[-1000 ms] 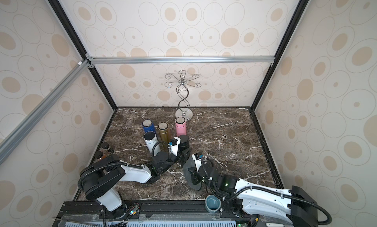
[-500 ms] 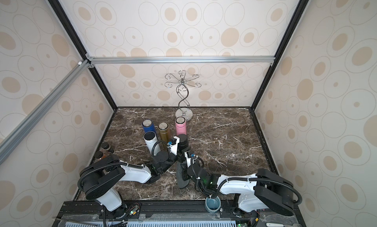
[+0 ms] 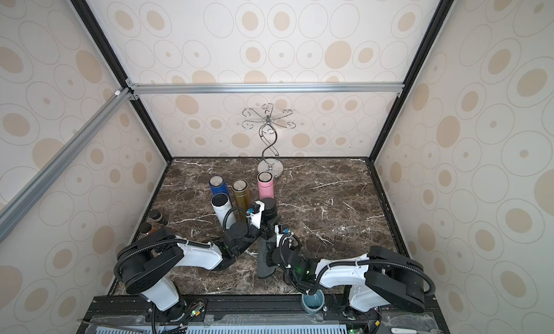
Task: Wipe the surface of the thermos
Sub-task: Wipe the dirt from the surface of the thermos.
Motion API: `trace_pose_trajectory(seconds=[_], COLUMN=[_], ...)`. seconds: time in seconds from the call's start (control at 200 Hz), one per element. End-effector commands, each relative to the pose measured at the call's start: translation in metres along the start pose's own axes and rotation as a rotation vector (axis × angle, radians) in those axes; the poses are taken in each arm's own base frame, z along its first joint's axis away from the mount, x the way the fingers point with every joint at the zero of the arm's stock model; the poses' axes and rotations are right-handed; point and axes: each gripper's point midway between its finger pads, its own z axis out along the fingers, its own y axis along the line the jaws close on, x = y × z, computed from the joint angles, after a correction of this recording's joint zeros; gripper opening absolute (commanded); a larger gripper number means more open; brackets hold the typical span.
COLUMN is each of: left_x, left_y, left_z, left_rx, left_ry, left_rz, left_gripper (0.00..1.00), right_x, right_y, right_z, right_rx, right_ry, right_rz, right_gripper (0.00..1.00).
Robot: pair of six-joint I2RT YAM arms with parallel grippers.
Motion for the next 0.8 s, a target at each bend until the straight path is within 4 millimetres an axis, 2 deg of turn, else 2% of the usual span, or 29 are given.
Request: trace_pose_trajectory(seconds=[0.0,0.08,0.17,0.365,0.475,0.56,0.665,0.795], left_x=[0.003,0.003,0.006,0.007,0.007,0.007,0.007,0.005], left_y=[0.000,0.000,0.000,0.000,-0.002,-0.003,-0.004,-0.005], left_z=[-0.002,-0.002,-0.002,-0.001,0.000,-0.001,-0.002,-0.004], left_rx=[-0.008,-0.008,-0.010,-0.006,0.002,0.004,0.009,0.015], left_ry=[0.021,0.019,0.020,0.015,0.015,0.012,0.012,0.009], left_rz=[0.027,0.027,0.027,0.010,0.008,0.007,0.007,0.009], left_gripper=[0.00,0.00,0.00,0.00,0.00,0.00,0.00,0.00], right_x=[0.005,0.005,-0.002,-0.026,-0.026,-0.023,-0.017,-0.013], right_y=[-0.016,-0.018,-0.012,0.036,0.059,0.070,0.067,0.041], right_z=[-0.008,-0.013,-0.016,-0.020,-0.011,0.000,0.015,0.022], right_rx=[0.053,0.051,0.013,-0.213,-0.277,-0.298,-0.269,-0.186], right_ry=[0.005,-0.002,-0.029,-0.119,-0.106,-0.100,-0.103,-0.160], right_rz=[0.054,0.067,0.070,0.067,0.053,0.054,0.087,0.166], right_gripper=[0.00,0.00,0.00,0.00,0.00,0.00,0.00,0.00])
